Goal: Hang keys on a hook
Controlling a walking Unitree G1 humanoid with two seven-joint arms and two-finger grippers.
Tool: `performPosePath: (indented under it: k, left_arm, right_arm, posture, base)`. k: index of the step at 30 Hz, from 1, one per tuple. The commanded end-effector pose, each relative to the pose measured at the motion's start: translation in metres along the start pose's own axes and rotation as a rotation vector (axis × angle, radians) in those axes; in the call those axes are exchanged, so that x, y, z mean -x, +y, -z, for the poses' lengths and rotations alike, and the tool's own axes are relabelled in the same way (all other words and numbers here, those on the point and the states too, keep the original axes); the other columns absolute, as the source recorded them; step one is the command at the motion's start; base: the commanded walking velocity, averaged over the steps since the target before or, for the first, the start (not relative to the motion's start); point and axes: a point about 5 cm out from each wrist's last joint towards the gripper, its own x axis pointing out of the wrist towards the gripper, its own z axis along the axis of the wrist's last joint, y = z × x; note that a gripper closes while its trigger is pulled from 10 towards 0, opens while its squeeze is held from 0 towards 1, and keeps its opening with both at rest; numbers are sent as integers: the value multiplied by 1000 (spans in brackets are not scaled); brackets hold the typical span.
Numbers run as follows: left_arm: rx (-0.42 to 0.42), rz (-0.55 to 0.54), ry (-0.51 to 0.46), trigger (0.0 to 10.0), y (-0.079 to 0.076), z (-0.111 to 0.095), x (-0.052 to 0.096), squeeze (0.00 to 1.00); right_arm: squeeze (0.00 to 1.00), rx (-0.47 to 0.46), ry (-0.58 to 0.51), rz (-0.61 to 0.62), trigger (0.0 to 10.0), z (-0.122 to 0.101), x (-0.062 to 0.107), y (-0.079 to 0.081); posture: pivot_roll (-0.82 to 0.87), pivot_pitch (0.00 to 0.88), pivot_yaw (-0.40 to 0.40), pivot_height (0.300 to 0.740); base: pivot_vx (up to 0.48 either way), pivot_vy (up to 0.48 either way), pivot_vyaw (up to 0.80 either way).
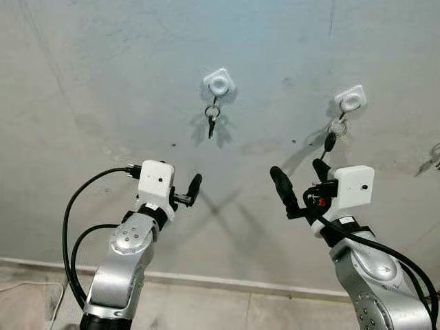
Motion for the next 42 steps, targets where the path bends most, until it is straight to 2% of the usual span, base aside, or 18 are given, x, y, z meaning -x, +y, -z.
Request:
performPosePath:
  k: [1,42]
  left_arm:
    - [2,3,6,10000,-1,0,0,0]
    - [1,39,8,10000,-5,-2,-2,0]
  right_arm:
    - [0,-4,-1,12,10000,-2,0,-3]
    - [0,-47,-14,85,10000,1,-5,-11]
  posture:
    - [95,13,-60,740]
    - [104,0,-42,740]
  base:
    - [-289,0,0]
    - [-288,0,0]
